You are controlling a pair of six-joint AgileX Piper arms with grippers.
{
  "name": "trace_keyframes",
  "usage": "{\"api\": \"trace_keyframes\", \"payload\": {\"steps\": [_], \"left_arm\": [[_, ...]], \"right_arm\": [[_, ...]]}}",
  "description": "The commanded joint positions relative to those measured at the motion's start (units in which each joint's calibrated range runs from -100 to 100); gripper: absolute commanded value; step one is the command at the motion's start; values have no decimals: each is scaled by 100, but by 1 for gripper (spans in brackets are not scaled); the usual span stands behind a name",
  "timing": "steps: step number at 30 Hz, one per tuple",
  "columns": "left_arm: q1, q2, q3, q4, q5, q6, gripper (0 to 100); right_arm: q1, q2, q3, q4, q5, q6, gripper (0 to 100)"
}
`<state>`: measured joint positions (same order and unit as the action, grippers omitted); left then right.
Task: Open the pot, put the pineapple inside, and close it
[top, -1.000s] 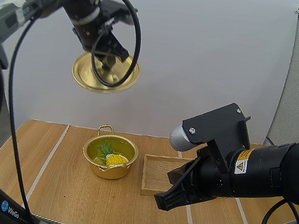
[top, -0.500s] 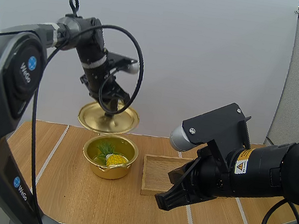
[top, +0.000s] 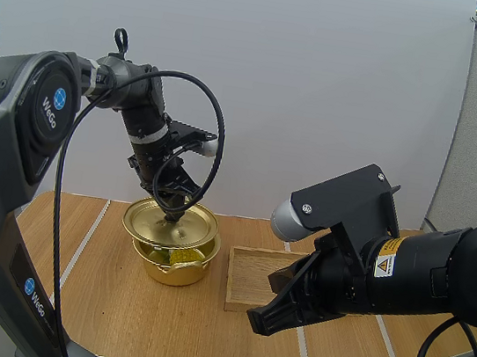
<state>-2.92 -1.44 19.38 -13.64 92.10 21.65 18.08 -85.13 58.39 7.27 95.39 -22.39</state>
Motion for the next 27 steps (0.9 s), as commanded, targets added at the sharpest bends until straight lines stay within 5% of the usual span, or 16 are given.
{"api": "trace_keyframes", "payload": {"steps": [1, 27], "left_arm": [[-23, 6, 42, -187, -526, 100, 0], [-23, 834, 317, -413, -1291, 386, 0]], "right_arm": [[-24, -52, 25, -38, -33, -2, 0], [-24, -41, 25, -45, 23, -2, 0]]}}
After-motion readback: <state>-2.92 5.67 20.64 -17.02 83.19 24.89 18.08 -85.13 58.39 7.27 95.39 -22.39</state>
